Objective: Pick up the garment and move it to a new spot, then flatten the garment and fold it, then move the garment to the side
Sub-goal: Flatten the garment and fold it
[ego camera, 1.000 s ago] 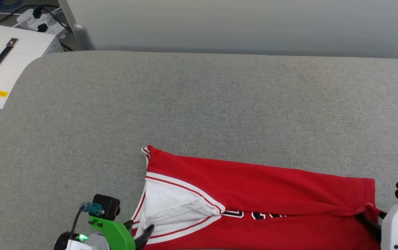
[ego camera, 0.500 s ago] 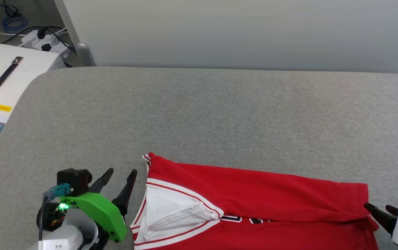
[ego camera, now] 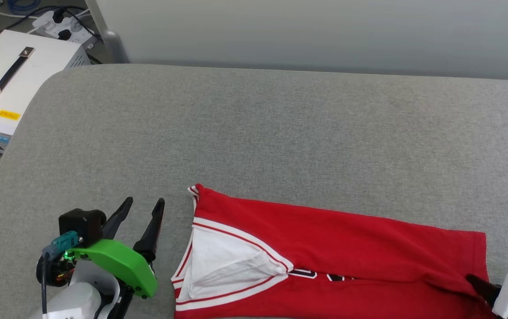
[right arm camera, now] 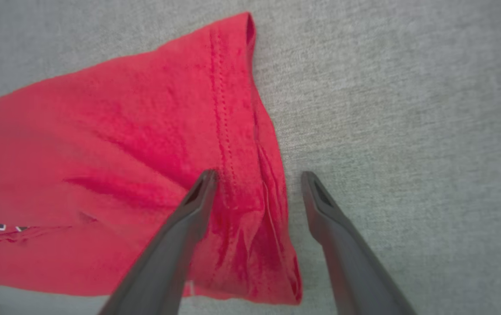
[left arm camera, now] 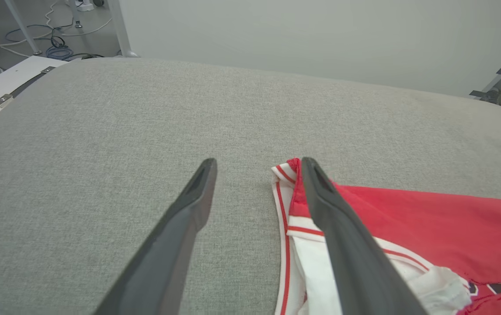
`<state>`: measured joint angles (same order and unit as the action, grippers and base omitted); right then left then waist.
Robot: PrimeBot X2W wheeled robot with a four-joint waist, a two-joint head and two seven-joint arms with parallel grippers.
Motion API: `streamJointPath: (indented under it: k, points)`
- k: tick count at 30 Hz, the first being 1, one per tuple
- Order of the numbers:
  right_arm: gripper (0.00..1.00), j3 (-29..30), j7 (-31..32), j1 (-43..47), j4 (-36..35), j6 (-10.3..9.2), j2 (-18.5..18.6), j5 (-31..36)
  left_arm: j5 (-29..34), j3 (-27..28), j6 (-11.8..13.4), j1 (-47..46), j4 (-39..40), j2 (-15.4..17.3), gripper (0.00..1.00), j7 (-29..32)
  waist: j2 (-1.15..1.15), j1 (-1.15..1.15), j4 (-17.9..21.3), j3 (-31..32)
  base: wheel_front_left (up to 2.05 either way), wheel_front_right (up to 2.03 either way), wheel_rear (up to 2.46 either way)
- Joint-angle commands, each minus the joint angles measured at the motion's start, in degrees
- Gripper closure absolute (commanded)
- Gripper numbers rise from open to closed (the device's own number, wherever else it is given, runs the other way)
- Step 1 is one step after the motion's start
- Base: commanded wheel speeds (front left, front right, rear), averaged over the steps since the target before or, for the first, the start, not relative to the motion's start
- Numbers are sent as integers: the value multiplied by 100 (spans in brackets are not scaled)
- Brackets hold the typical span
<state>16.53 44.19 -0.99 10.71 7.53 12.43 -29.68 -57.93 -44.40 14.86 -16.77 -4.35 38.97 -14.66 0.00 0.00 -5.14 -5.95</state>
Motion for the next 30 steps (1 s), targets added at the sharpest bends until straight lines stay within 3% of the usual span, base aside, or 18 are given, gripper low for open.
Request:
streamJointPath:
  k: [1,6,13,14,15,16,17,30]
  points:
    - [0,74,29,-87,60,-4,-37,129,118,69,-31,143,-38,-39,0,-32,0,0,-86,-83,0,0,0]
    - [0,118,4,-16,394,-4,-221,306,193,208,-156,267,-137,-121,0,-33,0,0,-181,-114,0,0,0]
    - [0,-235,-4,28,747,-4,-537,-117,270,290,-247,367,-261,-215,0,-33,0,0,-231,-67,0,0,0]
    - [6,-282,-13,23,757,-4,-540,-137,272,294,-250,373,-265,-220,0,-33,0,0,-225,-68,0,0,0]
    - [51,-321,-30,14,763,-4,-540,-157,274,299,-253,376,-266,-226,0,-33,0,0,-220,-69,0,0,0]
    - [70,-363,-57,0,773,-4,-537,-186,278,304,-257,376,-269,-231,0,-33,0,0,-212,-71,0,0,0]
    - [100,-423,-77,-12,778,-4,-526,-221,283,307,-261,374,-273,-233,0,-33,0,0,-204,-71,0,0,0]
    - [100,-508,-770,-89,754,-4,168,-177,280,315,-285,479,-367,-315,0,-33,0,0,-80,157,0,0,0]
